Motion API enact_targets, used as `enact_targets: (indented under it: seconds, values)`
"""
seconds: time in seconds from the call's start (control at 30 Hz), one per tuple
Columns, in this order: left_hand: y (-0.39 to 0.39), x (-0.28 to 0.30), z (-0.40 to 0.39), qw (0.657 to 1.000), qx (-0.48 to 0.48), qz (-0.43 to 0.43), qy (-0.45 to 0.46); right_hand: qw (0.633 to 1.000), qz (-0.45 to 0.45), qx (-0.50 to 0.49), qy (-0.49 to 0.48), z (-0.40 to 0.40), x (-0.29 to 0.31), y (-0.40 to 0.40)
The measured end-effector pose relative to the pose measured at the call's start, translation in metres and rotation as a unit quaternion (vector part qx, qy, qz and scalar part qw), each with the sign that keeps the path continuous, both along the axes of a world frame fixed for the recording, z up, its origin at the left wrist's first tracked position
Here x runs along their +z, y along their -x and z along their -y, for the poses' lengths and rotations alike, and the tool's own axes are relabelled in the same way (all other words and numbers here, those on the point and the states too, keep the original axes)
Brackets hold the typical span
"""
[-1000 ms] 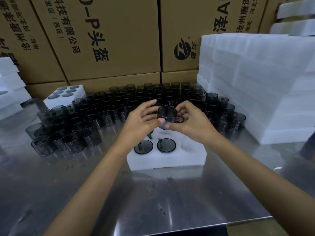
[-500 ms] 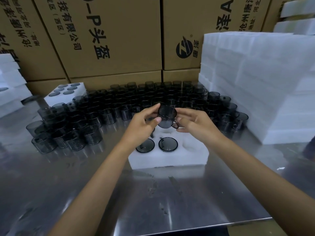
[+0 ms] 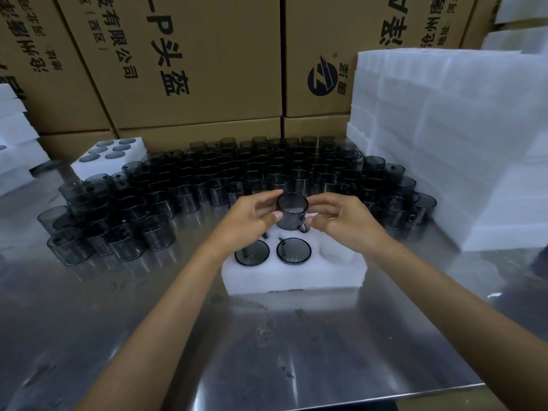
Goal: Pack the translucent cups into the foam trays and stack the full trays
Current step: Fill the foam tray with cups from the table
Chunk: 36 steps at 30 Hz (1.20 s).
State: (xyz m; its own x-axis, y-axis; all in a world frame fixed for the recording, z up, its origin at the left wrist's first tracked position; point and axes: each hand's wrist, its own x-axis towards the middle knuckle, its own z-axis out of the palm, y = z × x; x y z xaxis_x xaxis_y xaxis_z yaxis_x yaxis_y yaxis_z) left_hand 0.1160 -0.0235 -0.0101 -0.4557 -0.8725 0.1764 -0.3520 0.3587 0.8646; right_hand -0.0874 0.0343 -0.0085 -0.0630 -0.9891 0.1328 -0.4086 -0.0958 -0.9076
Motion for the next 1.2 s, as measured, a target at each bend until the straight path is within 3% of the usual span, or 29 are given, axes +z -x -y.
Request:
enact_targets:
  seconds: [0.53, 0.93, 1.2]
  values:
    - [-0.001, 0.005, 0.013, 0.998, -0.033, 0.060, 0.005, 0.998, -0.057, 0.019, 0.008, 0.005, -0.007, 0.005]
    - [-0.008, 0.005, 0.020, 0.996, -0.057, 0.073, -0.018, 0.999, 0.023, 0.026, 0.001, 0.009, -0.010, 0.004]
    - [-0.012, 0.005, 0.022, 0.992, -0.068, 0.103, -0.029, 1.000, -0.007, 0.027, 0.006, 0.022, -0.009, 0.002]
